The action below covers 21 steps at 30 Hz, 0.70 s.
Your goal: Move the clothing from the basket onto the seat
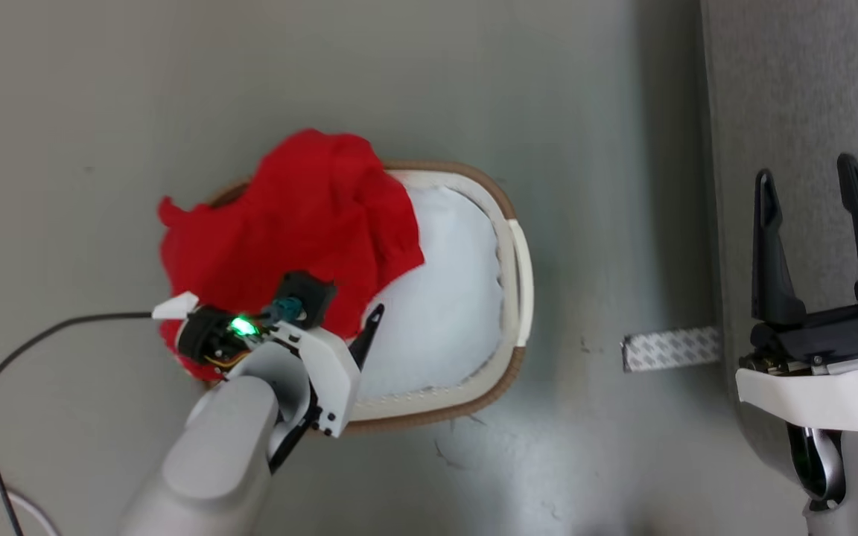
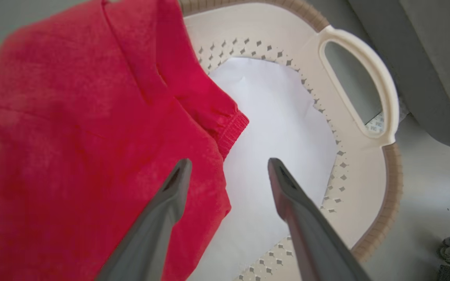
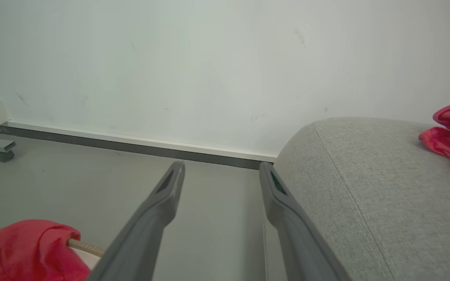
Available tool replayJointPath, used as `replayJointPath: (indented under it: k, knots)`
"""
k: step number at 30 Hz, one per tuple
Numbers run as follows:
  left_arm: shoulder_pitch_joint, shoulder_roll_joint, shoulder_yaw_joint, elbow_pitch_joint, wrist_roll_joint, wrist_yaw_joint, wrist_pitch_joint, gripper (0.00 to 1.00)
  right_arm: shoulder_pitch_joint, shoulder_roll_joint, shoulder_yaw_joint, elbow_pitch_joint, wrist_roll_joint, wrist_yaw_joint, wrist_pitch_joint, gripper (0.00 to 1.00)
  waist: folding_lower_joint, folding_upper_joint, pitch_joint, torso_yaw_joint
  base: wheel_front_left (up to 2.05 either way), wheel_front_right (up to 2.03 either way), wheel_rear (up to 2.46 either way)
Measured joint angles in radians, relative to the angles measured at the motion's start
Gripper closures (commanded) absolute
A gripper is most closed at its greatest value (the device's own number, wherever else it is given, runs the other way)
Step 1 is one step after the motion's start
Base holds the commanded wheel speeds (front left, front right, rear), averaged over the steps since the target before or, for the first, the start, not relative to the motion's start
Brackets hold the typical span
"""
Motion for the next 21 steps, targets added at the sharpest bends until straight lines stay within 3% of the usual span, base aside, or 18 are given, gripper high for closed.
replayJointPath:
  k: [13, 21]
  knots:
    - [-0.137, 0.039, 0.026, 0.177, -0.019, 0.035, -0.009, 0.0, -0.004, 0.0, 0.015, -0.076, 0.037, 0.0, 0.0, 0.0, -0.0003, 0.0, 0.189, -0.099, 0.0, 0.0, 0.0]
    - [-0.196, 0.075, 0.015, 0.281, 0.018, 0.119, -0.029, 0.0, 0.001, 0.0, 0.028, -0.113, 0.041, 0.0, 0.0, 0.0, -0.0004, 0.0, 0.237, -0.151, 0.0, 0.0, 0.0]
